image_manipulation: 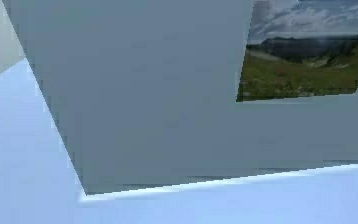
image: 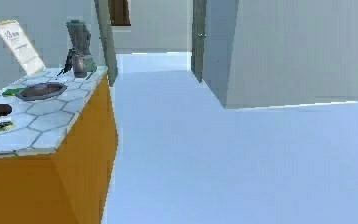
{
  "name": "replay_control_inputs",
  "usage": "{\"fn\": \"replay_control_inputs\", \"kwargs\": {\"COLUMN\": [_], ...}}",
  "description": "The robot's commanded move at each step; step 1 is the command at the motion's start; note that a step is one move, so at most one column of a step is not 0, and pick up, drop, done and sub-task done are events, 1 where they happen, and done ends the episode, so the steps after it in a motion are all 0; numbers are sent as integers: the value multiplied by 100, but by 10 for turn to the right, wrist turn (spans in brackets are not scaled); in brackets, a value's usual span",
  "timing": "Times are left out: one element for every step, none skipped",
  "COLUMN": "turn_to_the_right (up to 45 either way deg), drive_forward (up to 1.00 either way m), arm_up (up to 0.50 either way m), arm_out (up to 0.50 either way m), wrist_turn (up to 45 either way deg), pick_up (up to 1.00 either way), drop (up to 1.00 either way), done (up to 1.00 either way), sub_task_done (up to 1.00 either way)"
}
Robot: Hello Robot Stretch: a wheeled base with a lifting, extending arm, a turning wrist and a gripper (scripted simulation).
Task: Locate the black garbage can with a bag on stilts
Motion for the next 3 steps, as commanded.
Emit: {"fn": "replay_control_inputs", "kwargs": {"turn_to_the_right": [0, -30, 0], "drive_forward": [40, 0, 100], "arm_up": [0, 0, 0], "arm_out": [0, 0, 0], "wrist_turn": [0, 0, 0], "pick_up": [0, 0, 0], "drop": [0, 0, 0], "done": [0, 0, 0], "sub_task_done": [0, 0, 0]}}
